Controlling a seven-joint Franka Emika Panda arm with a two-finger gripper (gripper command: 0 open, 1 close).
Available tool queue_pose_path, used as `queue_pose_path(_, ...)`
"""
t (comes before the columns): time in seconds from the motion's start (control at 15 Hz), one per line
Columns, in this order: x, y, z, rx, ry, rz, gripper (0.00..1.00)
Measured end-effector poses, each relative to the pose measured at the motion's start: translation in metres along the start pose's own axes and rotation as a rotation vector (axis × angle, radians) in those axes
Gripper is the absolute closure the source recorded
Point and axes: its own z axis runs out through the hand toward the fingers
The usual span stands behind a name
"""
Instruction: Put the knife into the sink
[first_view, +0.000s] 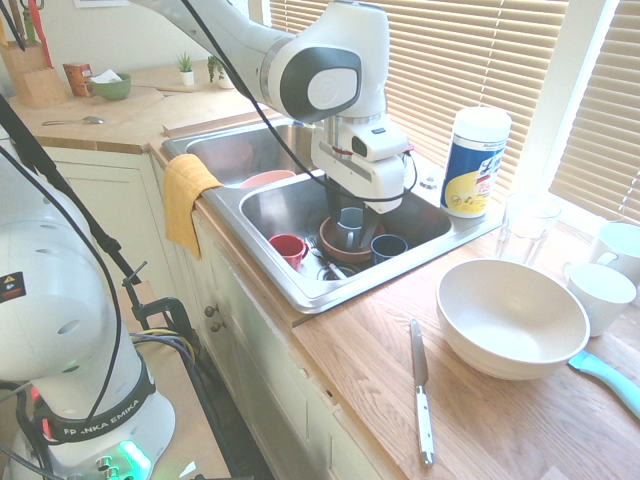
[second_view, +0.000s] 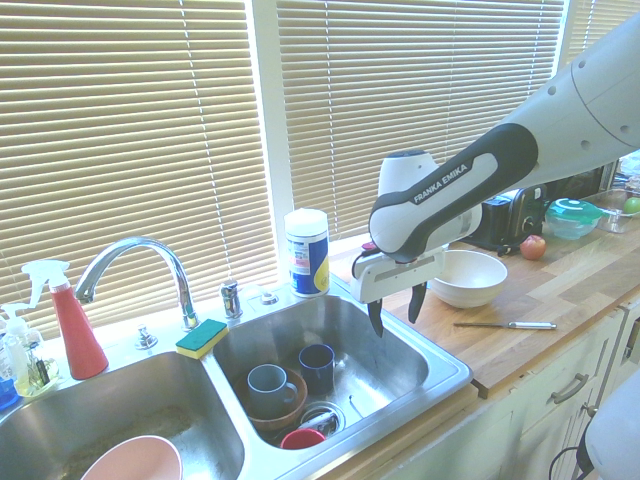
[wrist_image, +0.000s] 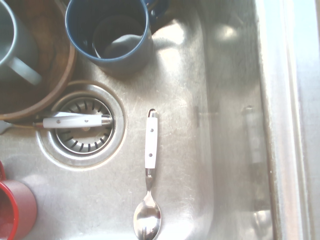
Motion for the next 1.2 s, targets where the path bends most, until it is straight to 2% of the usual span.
queue_pose_path(0.13,0.0,0.0,0.0,-0.001,0.0,-0.012,0.0)
queue_pose_path(0.33,0.013,0.014,-0.02,0.0,0.011,-0.159,0.0)
queue_pose_path(0.6,0.048,0.086,-0.073,-0.029,0.028,-0.4,0.0)
queue_pose_path(0.8,0.077,0.143,-0.086,-0.047,0.052,-0.564,0.0)
queue_pose_path(1.07,0.106,0.216,-0.061,-0.07,0.018,-0.572,0.0)
queue_pose_path(1.2,0.109,0.234,-0.033,-0.072,-0.003,-0.559,0.0)
